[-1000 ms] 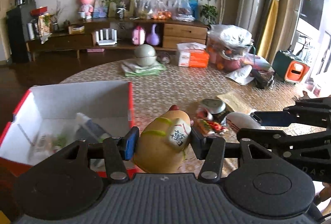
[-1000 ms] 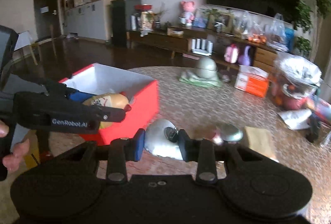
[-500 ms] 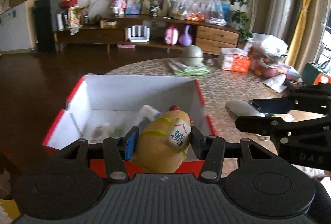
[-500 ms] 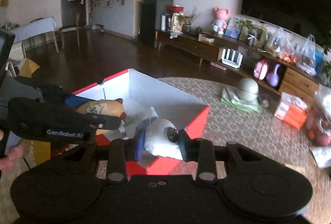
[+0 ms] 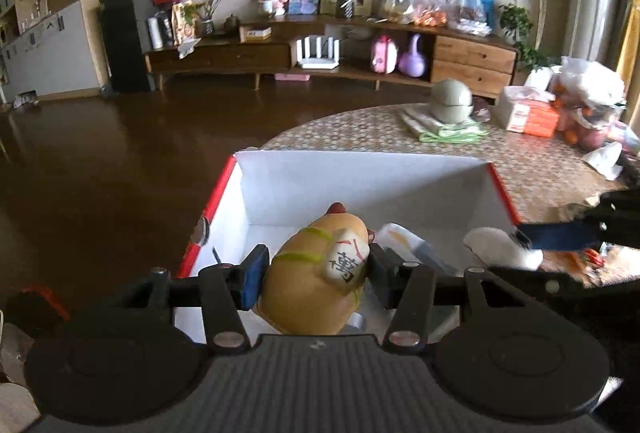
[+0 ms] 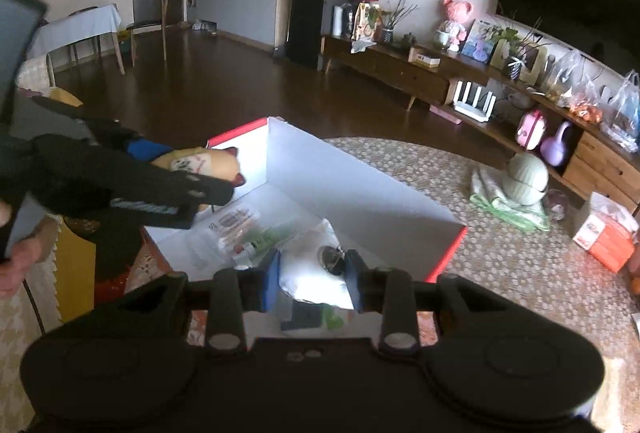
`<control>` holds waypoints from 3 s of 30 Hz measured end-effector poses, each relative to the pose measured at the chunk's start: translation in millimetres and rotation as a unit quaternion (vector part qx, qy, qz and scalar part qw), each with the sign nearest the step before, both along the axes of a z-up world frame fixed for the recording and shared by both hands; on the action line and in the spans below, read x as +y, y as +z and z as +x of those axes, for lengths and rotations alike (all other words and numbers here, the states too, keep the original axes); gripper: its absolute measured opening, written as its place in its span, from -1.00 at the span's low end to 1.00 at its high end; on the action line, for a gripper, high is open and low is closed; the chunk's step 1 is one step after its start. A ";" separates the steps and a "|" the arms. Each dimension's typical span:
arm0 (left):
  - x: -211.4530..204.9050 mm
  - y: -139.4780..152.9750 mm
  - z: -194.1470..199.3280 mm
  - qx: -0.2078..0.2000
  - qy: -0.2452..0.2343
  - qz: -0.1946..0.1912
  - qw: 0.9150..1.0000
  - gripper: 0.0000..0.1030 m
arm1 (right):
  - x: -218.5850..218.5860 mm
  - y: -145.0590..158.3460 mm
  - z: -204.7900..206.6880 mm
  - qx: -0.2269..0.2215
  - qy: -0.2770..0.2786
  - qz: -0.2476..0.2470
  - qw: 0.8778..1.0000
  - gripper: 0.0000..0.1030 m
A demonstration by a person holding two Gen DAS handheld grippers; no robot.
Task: Organize objects
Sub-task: 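Carry egg toy in left tool into red box while right tool carries white object there, then open left tool releasing egg toy in box while right tool releases white object, then withdraw both tools from the red box back over the table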
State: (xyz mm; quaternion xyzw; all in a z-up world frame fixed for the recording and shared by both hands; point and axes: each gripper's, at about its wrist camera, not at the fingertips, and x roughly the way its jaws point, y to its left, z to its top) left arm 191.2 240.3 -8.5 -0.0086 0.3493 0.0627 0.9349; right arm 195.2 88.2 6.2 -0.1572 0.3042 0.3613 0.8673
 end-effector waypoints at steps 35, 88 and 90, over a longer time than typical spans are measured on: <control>19.8 -73.2 103.3 0.182 0.008 -0.026 0.983 0.09 | 32.2 -58.7 28.2 0.141 -0.024 -0.029 0.989 -0.25; -101.9 20.3 -43.5 -0.006 -0.044 -0.023 0.999 0.56 | -131.1 27.1 -69.1 0.041 -0.024 0.084 0.995 0.73; -113.2 17.9 -47.6 -0.009 -0.051 -0.025 0.998 0.58 | -144.5 25.2 -70.7 0.039 -0.031 0.088 0.995 0.79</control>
